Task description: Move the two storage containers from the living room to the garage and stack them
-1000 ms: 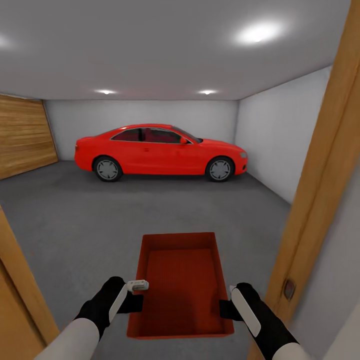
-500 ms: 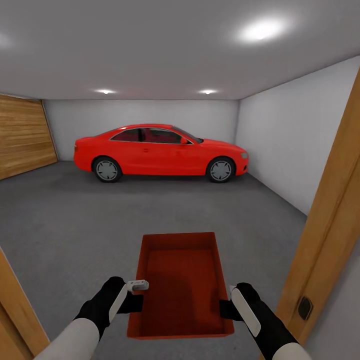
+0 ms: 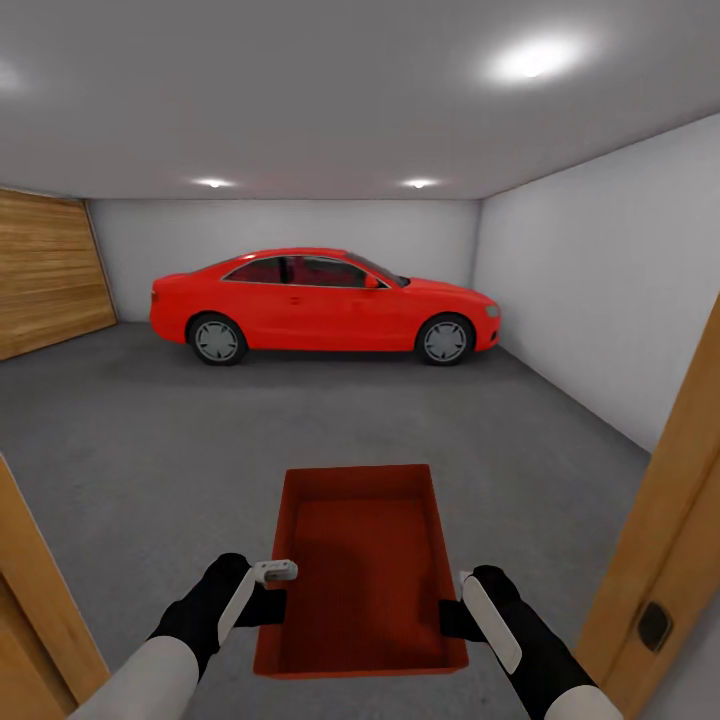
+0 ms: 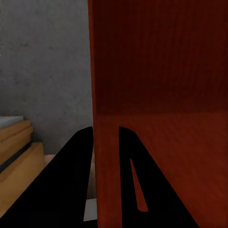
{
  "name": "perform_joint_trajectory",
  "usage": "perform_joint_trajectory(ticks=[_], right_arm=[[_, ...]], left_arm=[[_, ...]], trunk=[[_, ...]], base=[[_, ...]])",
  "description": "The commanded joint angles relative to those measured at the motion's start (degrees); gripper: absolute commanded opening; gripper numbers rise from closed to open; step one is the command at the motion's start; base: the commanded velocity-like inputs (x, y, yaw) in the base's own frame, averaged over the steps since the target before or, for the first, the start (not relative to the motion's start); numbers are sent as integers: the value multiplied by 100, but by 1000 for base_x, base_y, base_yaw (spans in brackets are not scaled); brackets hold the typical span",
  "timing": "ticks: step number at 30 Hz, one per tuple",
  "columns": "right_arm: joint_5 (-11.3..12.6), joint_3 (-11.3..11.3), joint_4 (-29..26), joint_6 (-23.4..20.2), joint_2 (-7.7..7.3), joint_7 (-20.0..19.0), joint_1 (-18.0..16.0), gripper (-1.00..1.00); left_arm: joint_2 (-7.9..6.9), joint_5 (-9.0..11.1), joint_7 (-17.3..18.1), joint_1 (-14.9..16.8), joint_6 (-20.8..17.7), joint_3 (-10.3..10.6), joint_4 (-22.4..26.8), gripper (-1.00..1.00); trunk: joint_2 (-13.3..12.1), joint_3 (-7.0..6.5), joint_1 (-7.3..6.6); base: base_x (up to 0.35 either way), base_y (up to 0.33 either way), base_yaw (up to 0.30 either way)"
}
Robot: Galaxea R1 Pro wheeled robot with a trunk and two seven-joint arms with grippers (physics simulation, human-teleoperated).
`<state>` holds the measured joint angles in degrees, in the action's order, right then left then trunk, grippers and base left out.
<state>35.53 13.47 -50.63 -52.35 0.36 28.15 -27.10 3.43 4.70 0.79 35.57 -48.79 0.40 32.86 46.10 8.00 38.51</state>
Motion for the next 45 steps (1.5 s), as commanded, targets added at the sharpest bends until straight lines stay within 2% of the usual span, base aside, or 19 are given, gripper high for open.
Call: perform_joint_trajectory(ticks=[1,12,45], right_arm=[[150,-2,-8,32,-1,42,-6,-100],[151,-2,-8,32,-1,42,-6,-100],[148,-2,-8,32,-1,42,-6,-100]], left_arm=[[-1,84,-26,3,-25,-5,10,-100],[-2,84,-26,3,-25,-5,10,-100],[-3,84,-26,3,-25,-5,10,-100]], trunk=[[8,9,1],[8,9,1],[8,9,1]], base=[[6,23,0],[80,4,0],[323,0,0]])
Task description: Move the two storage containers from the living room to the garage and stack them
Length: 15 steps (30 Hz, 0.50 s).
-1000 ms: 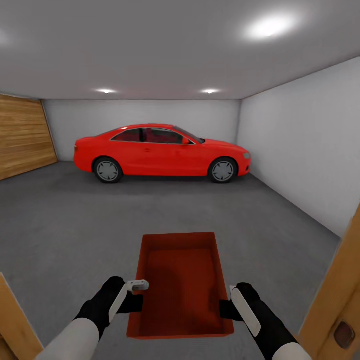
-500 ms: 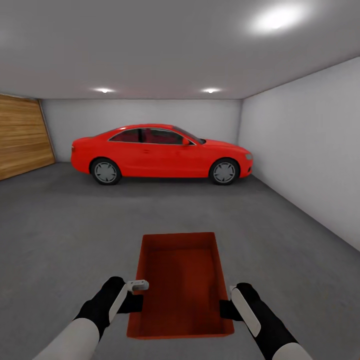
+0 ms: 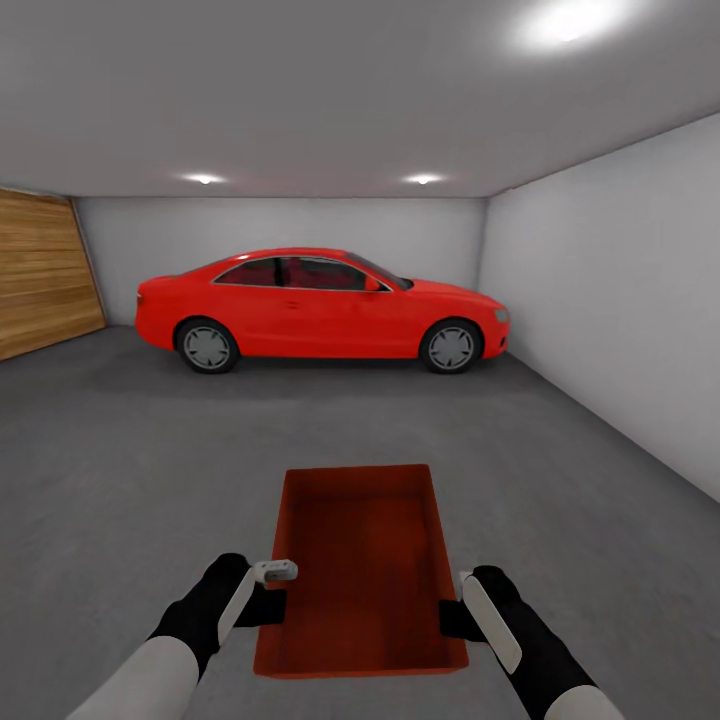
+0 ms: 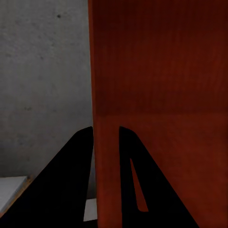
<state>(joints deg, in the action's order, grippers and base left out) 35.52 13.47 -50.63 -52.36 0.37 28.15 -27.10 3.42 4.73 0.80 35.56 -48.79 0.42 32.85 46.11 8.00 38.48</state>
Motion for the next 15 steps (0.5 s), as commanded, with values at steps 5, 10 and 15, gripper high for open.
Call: perform_joint_trajectory(ticks=[5,10,15], right_arm=[[148,-2,-8,33,-2,42,-6,-100],[148,-2,-8,33,-2,42,-6,-100],[148,-2,-8,33,-2,42,-6,-100]], left_arm=[[-2,80,-27,4,-26,-6,11,-100],[1,80,-27,5,-26,-6,11,-100],[1,80,-27,4,-26,-6,11,-100]], trunk=[[7,9,4],[7,9,4],[7,9,4]], base=[[321,0,0],[321,0,0],[321,0,0]])
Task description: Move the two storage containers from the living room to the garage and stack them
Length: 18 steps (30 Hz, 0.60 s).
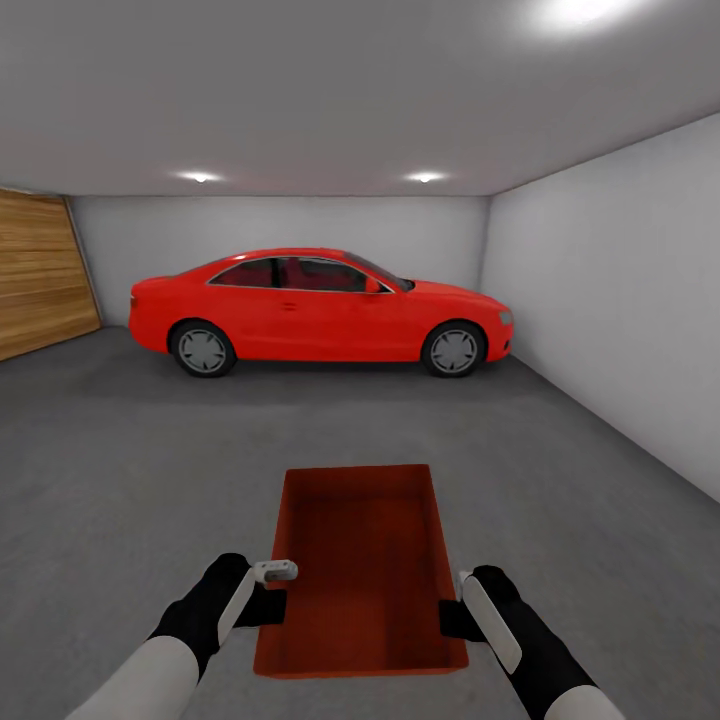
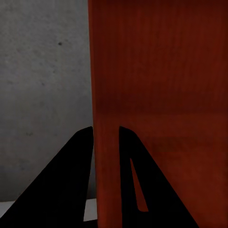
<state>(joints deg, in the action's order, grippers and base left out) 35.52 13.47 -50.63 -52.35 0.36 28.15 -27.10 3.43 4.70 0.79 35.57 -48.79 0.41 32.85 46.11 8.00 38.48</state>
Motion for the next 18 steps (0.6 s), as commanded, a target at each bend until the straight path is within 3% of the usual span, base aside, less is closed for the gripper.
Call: perform_joint_trajectory(ticks=[1,18], right_arm=[[148,-2,-8,32,-1,42,-6,-100],[148,-2,-8,32,-1,42,-6,-100]], left_arm=[[0,84,-27,3,-25,-6,10,-100],[-2,84,-27,2,-25,-6,10,-100]], trunk=[[7,9,4],[7,9,4]], base=[[321,0,0],[319,0,0]])
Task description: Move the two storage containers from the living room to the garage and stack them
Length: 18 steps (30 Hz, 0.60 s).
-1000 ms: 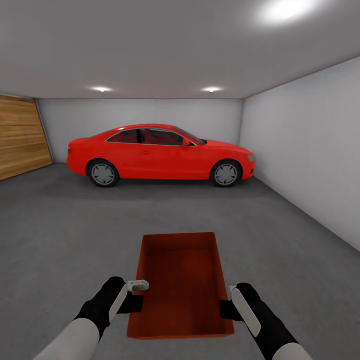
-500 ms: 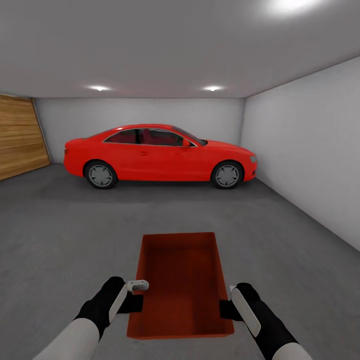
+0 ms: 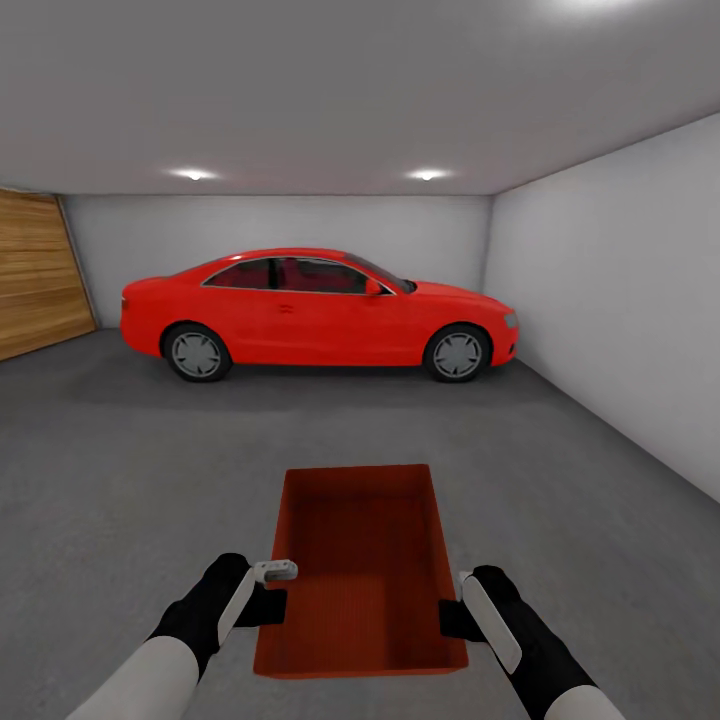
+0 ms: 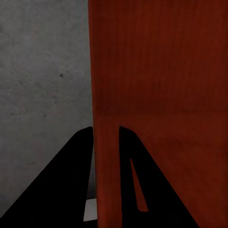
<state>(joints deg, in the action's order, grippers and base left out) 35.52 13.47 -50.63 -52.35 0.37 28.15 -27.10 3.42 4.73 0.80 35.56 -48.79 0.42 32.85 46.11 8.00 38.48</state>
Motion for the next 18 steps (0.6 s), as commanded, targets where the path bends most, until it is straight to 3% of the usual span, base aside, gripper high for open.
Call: perform_joint_trajectory(ticks=[1,18], right_arm=[[148,-2,-8,32,-2,42,-6,-100],[149,-2,-8,32,-2,42,-6,-100]], left_arm=[[-1,81,-27,3,-26,-7,11,-100],[1,81,-27,3,-26,-7,11,-100]], trunk=[[7,9,4],[7,9,4]], base=[[316,0,0],[313,0,0]])
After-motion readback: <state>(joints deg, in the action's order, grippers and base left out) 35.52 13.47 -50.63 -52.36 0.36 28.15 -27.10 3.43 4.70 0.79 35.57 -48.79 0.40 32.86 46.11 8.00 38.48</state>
